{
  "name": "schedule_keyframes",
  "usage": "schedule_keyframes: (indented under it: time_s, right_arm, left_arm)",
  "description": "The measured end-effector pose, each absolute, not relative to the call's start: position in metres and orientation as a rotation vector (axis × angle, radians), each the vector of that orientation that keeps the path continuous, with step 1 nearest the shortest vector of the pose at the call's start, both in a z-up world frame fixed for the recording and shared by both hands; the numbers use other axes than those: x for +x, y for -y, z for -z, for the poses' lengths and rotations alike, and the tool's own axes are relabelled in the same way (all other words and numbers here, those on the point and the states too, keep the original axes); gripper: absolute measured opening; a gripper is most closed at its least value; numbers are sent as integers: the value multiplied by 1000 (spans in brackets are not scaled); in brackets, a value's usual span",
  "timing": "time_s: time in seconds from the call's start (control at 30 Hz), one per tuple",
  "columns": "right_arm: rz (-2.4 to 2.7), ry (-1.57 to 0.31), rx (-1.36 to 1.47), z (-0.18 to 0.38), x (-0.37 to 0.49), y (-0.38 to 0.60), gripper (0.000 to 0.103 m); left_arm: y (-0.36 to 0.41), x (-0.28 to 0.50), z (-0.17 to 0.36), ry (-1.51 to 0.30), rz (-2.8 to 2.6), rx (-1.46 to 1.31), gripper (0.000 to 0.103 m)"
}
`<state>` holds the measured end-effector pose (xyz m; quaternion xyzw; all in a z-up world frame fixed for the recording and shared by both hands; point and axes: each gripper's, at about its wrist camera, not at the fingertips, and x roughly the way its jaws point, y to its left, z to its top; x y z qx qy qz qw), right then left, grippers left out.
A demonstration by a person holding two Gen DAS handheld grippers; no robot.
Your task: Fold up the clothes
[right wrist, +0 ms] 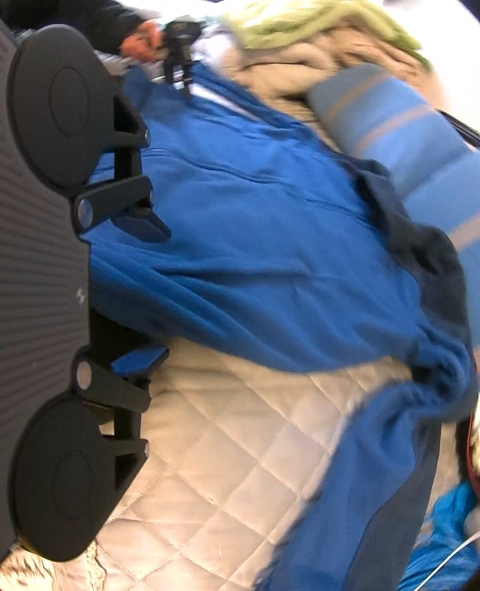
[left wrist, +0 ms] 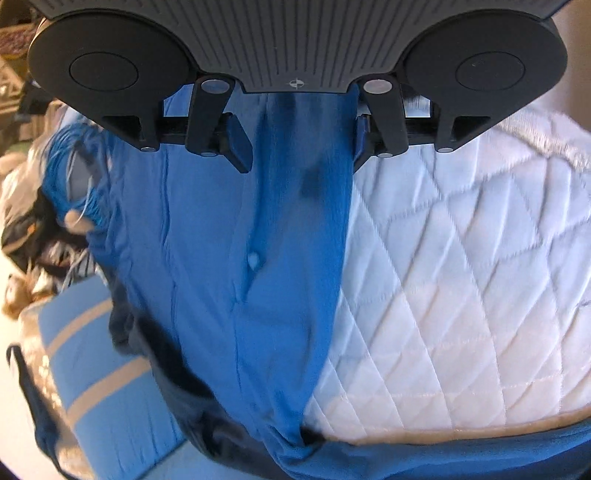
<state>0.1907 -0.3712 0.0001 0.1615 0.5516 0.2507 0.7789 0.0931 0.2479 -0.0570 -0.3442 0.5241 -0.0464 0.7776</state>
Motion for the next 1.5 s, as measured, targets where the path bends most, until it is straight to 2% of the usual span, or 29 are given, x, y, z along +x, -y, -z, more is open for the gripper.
schedule_keyframes:
  time_s: [0.03, 0.07, 0.2, 0.4, 0.47, 0.5, 0.53, 0.57, 0.6, 0.63, 0.7, 0.77, 0.87, 1.1, 1.13, 1.2, 1.37, 1.5]
  right_arm:
    - [-541, -1203, 322, -2, 186, 368, 31]
    - [-539, -1214, 294, -3, 182, 364, 7]
    - [-503, -1199, 251, -12, 169, 364, 6]
    - [-464, -1189, 346, -16, 168, 394, 6]
    - [-453, -1197, 373, -12, 166, 399, 7]
    - [-460, -1198, 386, -10, 166, 399, 8]
    - [-469, -1199, 399, -9, 166, 399, 9]
    - [-481, -1198, 409, -9, 166, 399, 15]
    - [-487, -1198, 415, -11, 165, 398, 31]
    - [-494, -1197, 421, -12, 164, 396, 40]
    - [-513, -1188, 403, -17, 160, 392, 61]
    - [-513, -1173, 360, -22, 156, 389, 69]
    - [-492, -1153, 295, -31, 149, 387, 79]
    - [-492, -1123, 261, -58, 132, 395, 89]
    - [-502, -1101, 259, -65, 129, 397, 91]
    - [-515, -1045, 267, -79, 126, 402, 103]
    - [-461, -858, 280, -100, 128, 428, 103]
    - [-320, -794, 384, -77, 135, 465, 103]
  left_arm:
    - [-242, 91, 55, -1139, 113, -703, 19]
    - [-237, 89, 52, -1141, 115, -662, 7]
    - [-247, 76, 45, -1102, 80, -677, 6]
    - [-268, 69, 51, -1103, 51, -739, 6]
    - [-267, 72, 55, -1121, 41, -753, 10]
    - [-266, 74, 56, -1134, 36, -758, 11]
    - [-266, 74, 56, -1142, 31, -758, 18]
    - [-265, 73, 56, -1146, 18, -754, 27]
    - [-265, 72, 55, -1147, 9, -751, 30]
    - [-264, 71, 53, -1141, 7, -749, 36]
    - [-264, 68, 45, -1115, 10, -751, 40]
    - [-264, 65, 35, -1084, 0, -749, 46]
    - [-258, 59, 16, -1043, -16, -739, 50]
    - [-213, 38, -46, -899, 34, -614, 56]
    - [-206, 36, -54, -879, 47, -592, 61]
    - [-189, 34, -71, -829, 64, -533, 67]
    - [-148, 31, -95, -698, 103, -383, 80]
    - [-126, 37, -90, -671, 134, -351, 80]
